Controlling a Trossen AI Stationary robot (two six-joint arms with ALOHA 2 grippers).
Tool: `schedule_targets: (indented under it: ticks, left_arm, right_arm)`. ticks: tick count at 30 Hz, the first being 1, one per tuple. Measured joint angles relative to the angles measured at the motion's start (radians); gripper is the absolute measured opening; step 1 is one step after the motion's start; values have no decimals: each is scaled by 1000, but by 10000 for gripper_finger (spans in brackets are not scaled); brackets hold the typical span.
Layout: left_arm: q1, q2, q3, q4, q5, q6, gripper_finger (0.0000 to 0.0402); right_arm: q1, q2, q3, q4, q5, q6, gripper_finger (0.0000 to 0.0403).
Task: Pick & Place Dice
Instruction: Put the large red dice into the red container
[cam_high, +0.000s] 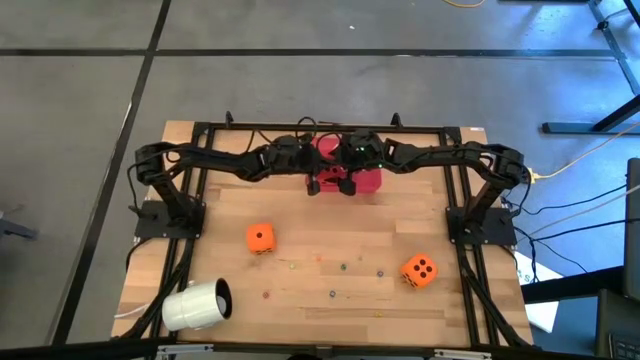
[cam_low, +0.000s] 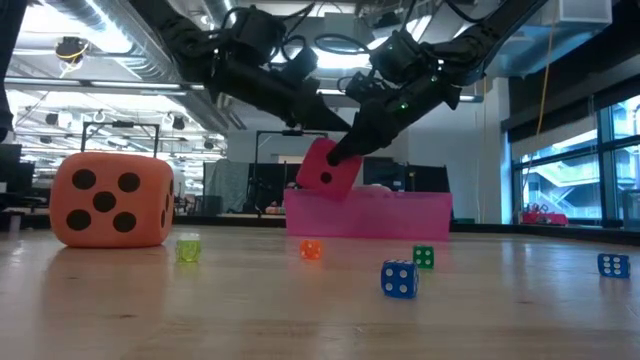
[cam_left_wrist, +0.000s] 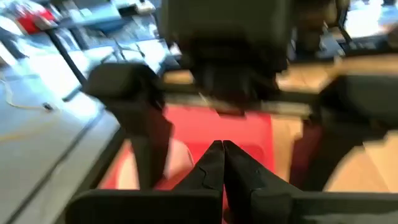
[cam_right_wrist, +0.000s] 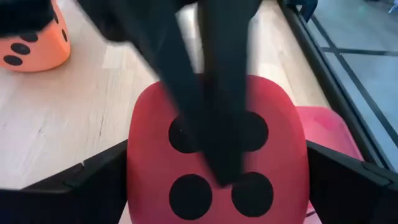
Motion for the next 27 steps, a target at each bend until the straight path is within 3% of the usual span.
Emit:
schedule_targets:
  ticks: [4, 10, 18, 27]
  left_arm:
    - [0, -1, 1, -76, 12, 0, 1]
    - [3, -3, 3, -147, -51, -1, 1]
    - [6, 2, -3, -11, 37, -2, 1]
    - [7, 0, 1, -68, 11, -3, 1]
  right_arm:
    - [0, 1, -1, 19, -8, -1, 400]
    - [0, 3, -2, 31, -12, -13, 400]
    - [3, 0, 1, 59, -30, -11, 400]
    - [11, 0, 0, 93, 25, -46, 400]
